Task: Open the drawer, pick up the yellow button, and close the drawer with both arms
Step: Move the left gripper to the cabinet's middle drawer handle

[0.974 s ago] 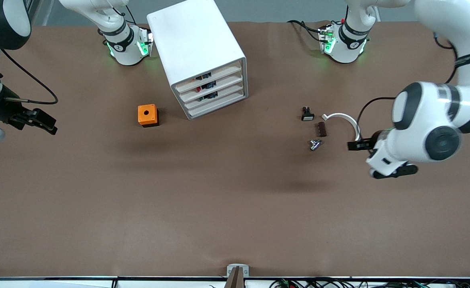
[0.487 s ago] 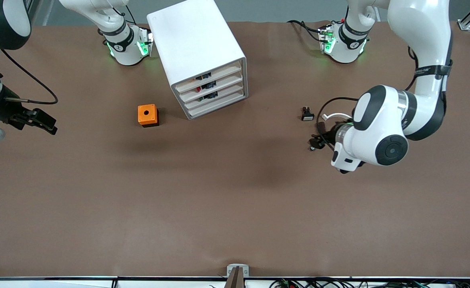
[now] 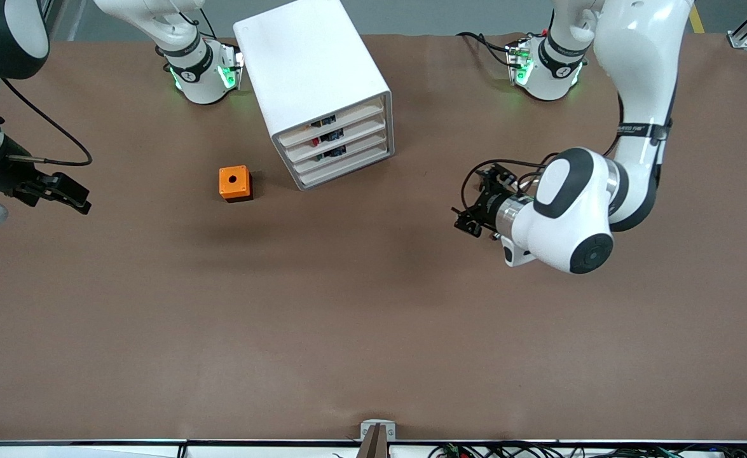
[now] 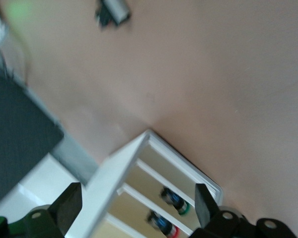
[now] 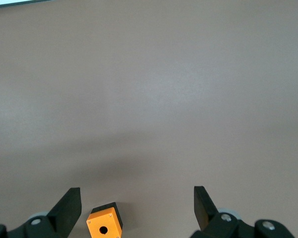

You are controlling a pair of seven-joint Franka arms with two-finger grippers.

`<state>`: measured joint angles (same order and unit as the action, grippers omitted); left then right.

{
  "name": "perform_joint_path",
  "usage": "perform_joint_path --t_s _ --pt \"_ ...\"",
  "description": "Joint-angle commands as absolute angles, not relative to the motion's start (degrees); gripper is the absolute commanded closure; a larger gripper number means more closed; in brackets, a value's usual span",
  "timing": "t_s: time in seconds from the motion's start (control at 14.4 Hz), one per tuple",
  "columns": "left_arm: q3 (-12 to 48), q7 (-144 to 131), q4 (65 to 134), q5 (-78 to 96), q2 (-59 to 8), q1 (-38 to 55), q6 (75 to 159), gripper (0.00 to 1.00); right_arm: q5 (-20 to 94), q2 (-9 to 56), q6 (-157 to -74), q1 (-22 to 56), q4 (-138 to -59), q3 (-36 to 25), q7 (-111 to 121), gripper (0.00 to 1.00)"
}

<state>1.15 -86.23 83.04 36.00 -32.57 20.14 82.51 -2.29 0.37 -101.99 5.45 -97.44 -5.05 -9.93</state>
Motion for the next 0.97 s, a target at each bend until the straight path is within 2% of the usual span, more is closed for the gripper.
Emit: perform_joint_path --t_s 0.0,0.7,0.83,0.9 --pt "2.63 -98.92 81.12 42.25 -36.03 20.39 79.82 0.0 -1.67 -0.35 -101.87 4.39 -98.0 -4.39 -9.93 0.0" --pt "12.21 -125.42 81.39 53.08 -42.53 20.57 76.2 0.0 -1.67 -0.35 -101.95 4.39 -98.09 -4.39 -9.93 0.0" --pt "13.44 -125.59 81.82 55.01 -43.94 20.74 76.2 0.24 -1.67 -0.44 -101.95 4.39 -98.09 -4.39 -9.93 0.0" --pt "13.62 -126.03 81.83 55.11 -44.64 21.18 76.2 0.28 -1.67 -0.44 -101.87 4.39 -98.09 -4.39 -10.02 0.0"
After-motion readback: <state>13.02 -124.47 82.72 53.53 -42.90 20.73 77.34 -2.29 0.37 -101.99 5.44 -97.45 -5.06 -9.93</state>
